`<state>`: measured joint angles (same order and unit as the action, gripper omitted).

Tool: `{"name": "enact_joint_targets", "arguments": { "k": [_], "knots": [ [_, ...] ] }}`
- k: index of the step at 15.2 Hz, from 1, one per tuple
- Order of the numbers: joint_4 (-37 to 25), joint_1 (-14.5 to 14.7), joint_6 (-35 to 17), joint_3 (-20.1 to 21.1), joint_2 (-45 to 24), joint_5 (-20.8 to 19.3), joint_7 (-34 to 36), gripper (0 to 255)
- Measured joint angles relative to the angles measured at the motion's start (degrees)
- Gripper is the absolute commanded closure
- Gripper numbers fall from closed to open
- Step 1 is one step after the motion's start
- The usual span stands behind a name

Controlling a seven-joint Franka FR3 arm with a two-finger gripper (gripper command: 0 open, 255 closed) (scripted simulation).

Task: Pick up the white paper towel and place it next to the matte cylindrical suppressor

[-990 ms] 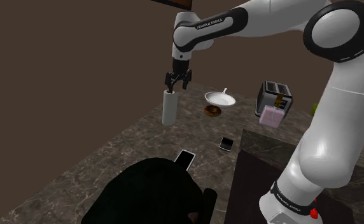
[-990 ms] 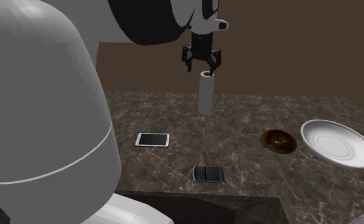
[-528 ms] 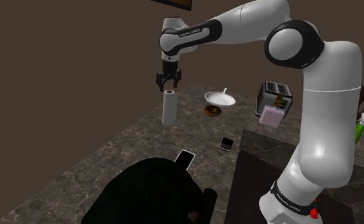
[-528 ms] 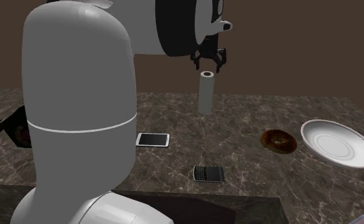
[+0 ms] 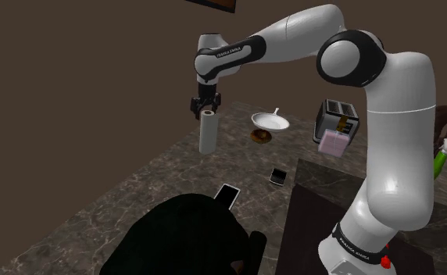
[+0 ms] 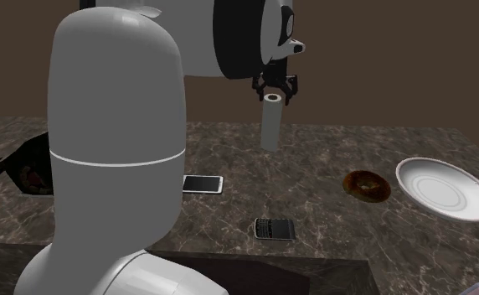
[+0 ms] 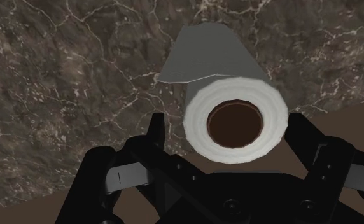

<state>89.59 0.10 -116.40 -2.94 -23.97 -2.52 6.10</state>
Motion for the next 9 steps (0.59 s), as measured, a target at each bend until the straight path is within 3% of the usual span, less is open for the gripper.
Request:
{"name": "enact_joint_targets", "arguments": {
  "k": [6, 7, 9],
  "knots": [
    [0.4, 0.0, -0.5, 0.0, -0.1, 0.0, 0.0, 0],
    [0.4, 0.0, -0.5, 0.0, -0.1, 0.0, 0.0, 255],
    [0.3, 0.0, -0.5, 0.0, -0.1, 0.0, 0.0, 255]
  ]
}}
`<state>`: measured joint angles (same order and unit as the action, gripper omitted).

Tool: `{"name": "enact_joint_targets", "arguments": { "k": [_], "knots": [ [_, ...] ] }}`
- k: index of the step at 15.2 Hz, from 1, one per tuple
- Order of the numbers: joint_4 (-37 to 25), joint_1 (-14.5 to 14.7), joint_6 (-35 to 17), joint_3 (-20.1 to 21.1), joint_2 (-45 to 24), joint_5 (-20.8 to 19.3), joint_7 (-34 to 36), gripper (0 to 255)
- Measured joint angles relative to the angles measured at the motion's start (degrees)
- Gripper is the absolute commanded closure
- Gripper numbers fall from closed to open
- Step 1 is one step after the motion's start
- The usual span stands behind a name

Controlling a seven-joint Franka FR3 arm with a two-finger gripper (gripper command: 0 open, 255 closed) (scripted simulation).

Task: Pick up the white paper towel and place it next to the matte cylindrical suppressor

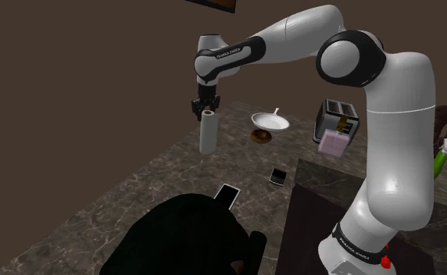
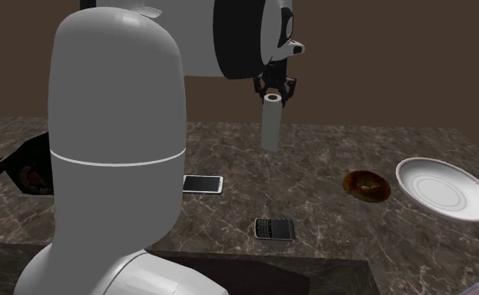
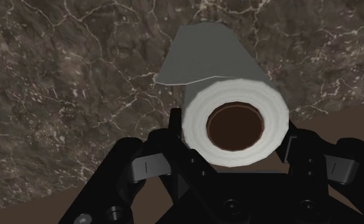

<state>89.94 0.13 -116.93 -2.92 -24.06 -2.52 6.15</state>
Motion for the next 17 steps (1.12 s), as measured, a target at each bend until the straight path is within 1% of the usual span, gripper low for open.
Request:
{"name": "enact_joint_targets", "arguments": {
  "k": [8, 17],
  "knots": [
    [-0.1, 0.0, 0.0, 0.0, 0.0, 0.0, 0.0, 255],
    [-4.4, 0.1, 5.7, 0.0, 1.2, 0.0, -0.2, 255]
  ]
}}
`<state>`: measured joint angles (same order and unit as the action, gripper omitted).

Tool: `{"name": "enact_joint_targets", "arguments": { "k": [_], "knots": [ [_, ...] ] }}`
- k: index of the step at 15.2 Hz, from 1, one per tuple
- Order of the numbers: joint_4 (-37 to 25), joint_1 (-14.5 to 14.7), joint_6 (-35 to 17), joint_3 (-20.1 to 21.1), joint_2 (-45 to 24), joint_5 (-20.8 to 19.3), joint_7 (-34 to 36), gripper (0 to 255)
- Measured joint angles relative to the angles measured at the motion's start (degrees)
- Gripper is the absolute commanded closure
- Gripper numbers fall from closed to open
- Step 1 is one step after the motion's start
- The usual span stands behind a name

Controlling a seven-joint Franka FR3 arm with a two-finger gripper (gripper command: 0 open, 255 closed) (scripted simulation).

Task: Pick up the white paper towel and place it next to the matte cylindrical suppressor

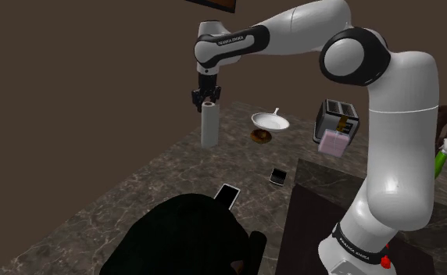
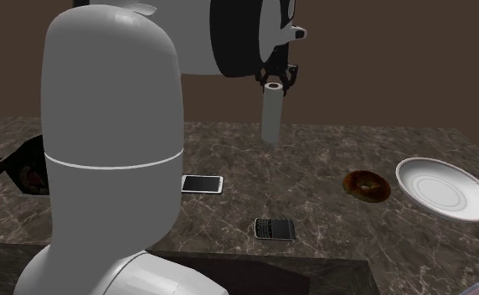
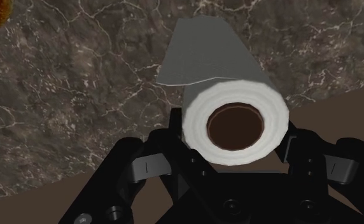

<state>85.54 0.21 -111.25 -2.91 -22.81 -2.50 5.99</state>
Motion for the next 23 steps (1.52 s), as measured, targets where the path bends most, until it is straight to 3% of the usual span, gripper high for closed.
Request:
{"name": "enact_joint_targets", "arguments": {
  "k": [14, 23],
  "knots": [
    [-9.8, 0.0, 10.3, 0.0, 0.5, 0.1, -0.5, 255],
    [7.7, 3.8, 9.7, 1.9, 17.1, -1.2, 5.2, 255]
  ]
}}
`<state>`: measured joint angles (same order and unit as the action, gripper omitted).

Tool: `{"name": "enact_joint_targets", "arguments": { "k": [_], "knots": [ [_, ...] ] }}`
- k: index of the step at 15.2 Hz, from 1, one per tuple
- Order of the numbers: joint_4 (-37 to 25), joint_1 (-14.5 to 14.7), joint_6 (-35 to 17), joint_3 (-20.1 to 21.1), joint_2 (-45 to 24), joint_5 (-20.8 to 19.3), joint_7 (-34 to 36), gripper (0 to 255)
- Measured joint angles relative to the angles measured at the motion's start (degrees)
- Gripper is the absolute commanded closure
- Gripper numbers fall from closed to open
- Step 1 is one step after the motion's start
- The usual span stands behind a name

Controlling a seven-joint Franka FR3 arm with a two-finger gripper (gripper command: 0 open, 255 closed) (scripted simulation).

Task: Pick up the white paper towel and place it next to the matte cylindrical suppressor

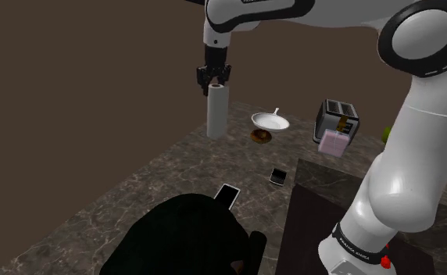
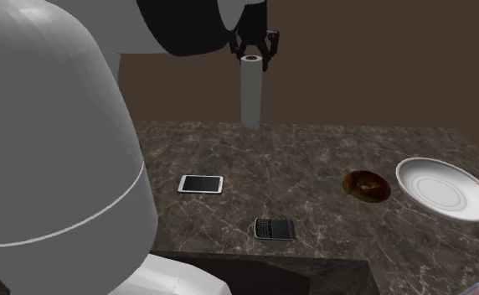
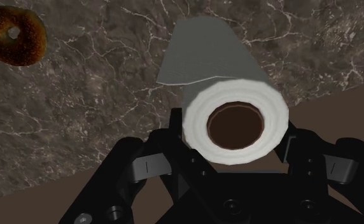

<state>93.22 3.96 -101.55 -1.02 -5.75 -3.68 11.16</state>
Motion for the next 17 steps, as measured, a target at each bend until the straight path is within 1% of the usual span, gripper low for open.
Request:
{"name": "enact_joint_targets", "arguments": {
  "k": [2, 6, 9, 17],
  "knots": [
    [2.3, 0.8, 0.7, 0.6, 2.9, -0.1, 1.4, 255],
    [8.8, 2.5, 1.9, 2.3, 10.4, -0.2, 4.7, 255],
    [11.9, 3.7, 3.6, 3.8, 15.0, 0.1, 7.2, 255],
    [15.9, 6.9, 10.0, 8.3, 25.1, 1.9, 14.1, 255]
  ]
}}
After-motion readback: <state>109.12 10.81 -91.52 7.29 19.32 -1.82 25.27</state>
